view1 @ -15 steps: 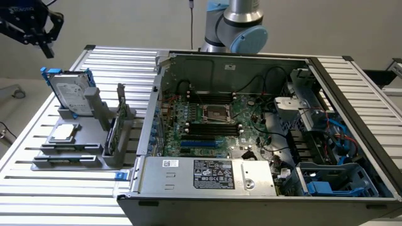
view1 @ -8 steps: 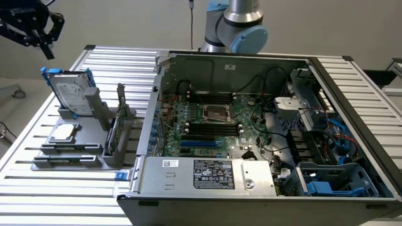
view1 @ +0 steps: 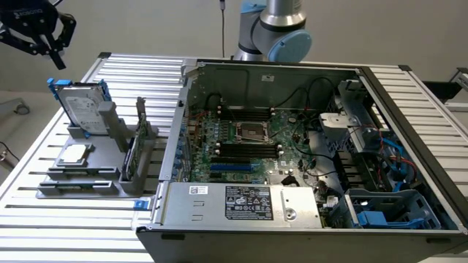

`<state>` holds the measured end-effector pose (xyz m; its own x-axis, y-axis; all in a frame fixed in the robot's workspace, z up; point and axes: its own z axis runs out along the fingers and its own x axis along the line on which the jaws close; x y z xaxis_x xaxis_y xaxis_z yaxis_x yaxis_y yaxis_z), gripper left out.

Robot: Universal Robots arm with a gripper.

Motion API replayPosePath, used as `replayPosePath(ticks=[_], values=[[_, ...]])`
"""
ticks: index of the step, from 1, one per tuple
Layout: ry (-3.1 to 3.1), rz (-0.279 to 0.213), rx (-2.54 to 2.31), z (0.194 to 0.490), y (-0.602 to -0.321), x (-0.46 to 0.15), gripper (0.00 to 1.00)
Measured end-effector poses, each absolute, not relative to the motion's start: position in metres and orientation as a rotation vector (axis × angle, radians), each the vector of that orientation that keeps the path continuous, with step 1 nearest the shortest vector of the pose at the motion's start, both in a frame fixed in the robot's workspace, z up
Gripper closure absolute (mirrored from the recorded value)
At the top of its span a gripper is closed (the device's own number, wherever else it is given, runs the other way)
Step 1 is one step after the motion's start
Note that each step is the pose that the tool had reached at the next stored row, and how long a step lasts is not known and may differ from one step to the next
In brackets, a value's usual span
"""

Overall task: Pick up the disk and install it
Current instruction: 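Pick up the disk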

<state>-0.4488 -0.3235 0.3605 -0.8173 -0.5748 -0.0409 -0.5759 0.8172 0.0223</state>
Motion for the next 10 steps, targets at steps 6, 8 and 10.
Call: replayPosePath(ticks=[6,8,10], values=[[2.917,0.042,-1.036,0.3605,-0.3235,-0.4488,0.89],[2.898,0.041,-1.091,0.3605,-0.3235,-0.4489,0.89],[2.878,0.041,-1.143,0.3606,-0.3234,-0.4489,0.89]])
